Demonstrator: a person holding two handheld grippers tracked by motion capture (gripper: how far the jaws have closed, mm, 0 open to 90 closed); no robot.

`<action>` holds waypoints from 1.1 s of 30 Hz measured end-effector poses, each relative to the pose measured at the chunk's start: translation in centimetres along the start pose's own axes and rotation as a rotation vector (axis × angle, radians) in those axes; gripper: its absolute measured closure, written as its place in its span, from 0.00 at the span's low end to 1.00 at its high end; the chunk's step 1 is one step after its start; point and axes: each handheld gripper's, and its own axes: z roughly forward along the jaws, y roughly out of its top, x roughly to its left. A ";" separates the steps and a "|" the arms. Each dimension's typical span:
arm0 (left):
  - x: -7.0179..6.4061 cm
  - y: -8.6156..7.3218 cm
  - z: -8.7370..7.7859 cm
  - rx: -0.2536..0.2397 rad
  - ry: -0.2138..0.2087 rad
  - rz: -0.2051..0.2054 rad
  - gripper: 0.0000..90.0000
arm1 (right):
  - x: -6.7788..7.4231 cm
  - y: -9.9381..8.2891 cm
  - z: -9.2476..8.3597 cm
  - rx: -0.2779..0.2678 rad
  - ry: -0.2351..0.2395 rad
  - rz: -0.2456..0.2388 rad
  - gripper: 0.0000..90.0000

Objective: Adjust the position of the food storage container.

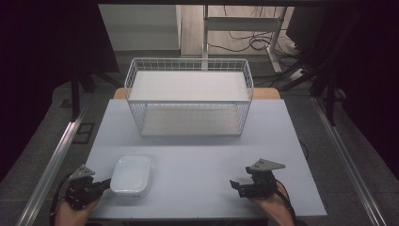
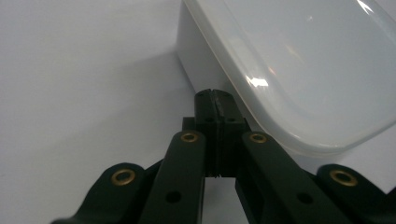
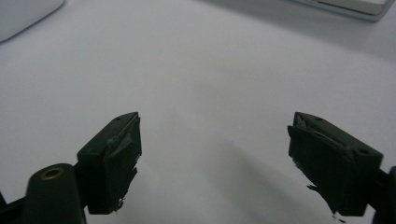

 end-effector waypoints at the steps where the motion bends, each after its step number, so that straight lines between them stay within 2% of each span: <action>1: 0.0 0.0 0.0 0.000 0.000 0.000 1.00 | 0.0 0.0 0.0 0.005 0.003 -0.001 0.22; 6: -1.4 0.4 1.0 0.033 -0.052 0.030 1.00 | 0.3 0.2 0.0 0.023 0.005 -0.011 0.27; 12: -3.0 1.0 2.2 0.047 -0.120 0.062 1.00 | 0.4 0.3 -0.1 0.029 0.017 -0.010 0.29; 13: -3.0 1.0 2.2 0.047 -0.120 0.062 1.00 | 0.4 0.3 -0.1 0.030 0.017 -0.008 0.30; 14: -3.7 1.2 2.6 0.055 -0.137 0.077 1.00 | 0.3 0.3 -0.1 0.030 0.018 -0.007 0.30; 17: -4.4 1.5 3.1 0.065 -0.159 0.091 1.00 | 0.4 0.4 -0.1 0.034 0.014 -0.011 0.32; 18: -5.1 1.7 3.7 0.076 -0.176 0.105 1.00 | 0.4 0.4 -0.1 0.035 0.013 -0.012 0.32; 24: -7.3 2.8 5.4 0.089 -0.234 0.153 1.00 | 0.4 0.4 0.0 0.036 0.008 -0.008 0.33; 25: -7.3 2.8 5.4 0.089 -0.234 0.153 1.00 | 0.4 0.4 0.0 0.036 0.008 -0.008 0.33; 26: -8.2 3.3 6.1 0.091 -0.241 0.179 1.00 | 0.4 0.5 0.0 0.035 0.006 -0.003 0.33; 30: -8.9 3.8 6.7 0.099 -0.254 0.208 1.00 | 0.3 0.5 0.0 0.034 0.004 0.002 0.33; 31: -8.4 3.9 6.5 0.095 -0.226 0.207 1.00 | 0.3 0.5 0.0 0.034 0.002 0.002 0.34; 32: -8.4 3.9 6.5 0.095 -0.226 0.207 1.00 | 0.3 0.5 0.0 0.034 0.002 0.002 0.34; 33: -7.8 3.9 6.2 0.089 -0.207 0.198 1.00 | 0.3 0.5 0.0 0.031 0.003 0.003 0.35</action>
